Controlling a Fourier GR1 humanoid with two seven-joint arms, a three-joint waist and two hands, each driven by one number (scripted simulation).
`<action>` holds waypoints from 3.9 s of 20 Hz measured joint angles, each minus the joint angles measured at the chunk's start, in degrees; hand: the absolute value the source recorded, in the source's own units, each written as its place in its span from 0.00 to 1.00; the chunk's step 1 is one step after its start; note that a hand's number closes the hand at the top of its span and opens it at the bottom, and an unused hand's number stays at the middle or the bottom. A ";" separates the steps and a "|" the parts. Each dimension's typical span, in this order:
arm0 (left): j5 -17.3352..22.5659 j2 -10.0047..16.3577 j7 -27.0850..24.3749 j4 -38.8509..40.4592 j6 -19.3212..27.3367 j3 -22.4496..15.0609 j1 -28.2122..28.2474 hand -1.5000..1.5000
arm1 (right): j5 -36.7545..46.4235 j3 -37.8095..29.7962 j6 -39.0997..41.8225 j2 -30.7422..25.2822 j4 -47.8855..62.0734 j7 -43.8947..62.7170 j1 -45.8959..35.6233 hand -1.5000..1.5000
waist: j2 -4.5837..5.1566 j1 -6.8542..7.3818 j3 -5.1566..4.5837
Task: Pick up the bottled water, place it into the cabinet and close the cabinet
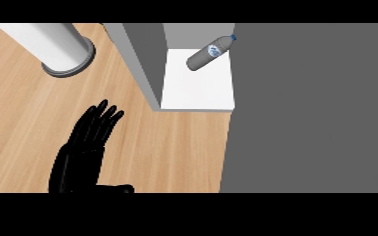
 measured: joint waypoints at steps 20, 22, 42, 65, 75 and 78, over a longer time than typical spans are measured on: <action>10.55 12.32 -0.17 -6.24 -13.57 11.93 12.52 0.00 | 0.85 8.61 -7.11 -1.28 0.44 7.72 -9.48 1.00 | 0.81 4.54 -0.54; 11.15 13.07 -0.19 -6.33 -14.83 12.63 13.07 0.00 | 0.61 8.66 -7.22 -1.29 0.48 8.38 -10.59 1.00 | 1.10 5.31 -0.56; 13.95 18.56 1.17 -6.53 -22.82 16.33 13.37 0.00 | -1.29 6.34 -3.20 -5.03 0.70 14.43 -26.31 1.00 | 2.65 12.78 -1.12; 15.79 20.66 1.88 -5.12 -25.69 18.97 12.25 0.00 | -2.99 6.14 0.29 -5.89 1.44 18.70 -35.29 1.00 | 3.81 13.93 -1.63; 16.33 21.06 1.80 -4.60 -27.23 19.69 11.37 0.00 | -7.08 5.47 0.36 -3.83 3.08 19.39 -35.18 1.00 | 5.48 15.53 -1.21; 16.48 21.22 1.89 -4.23 -27.44 19.97 11.12 0.00 | -7.46 4.77 -0.25 -2.63 3.59 20.82 -36.97 1.00 | 5.47 15.45 -1.16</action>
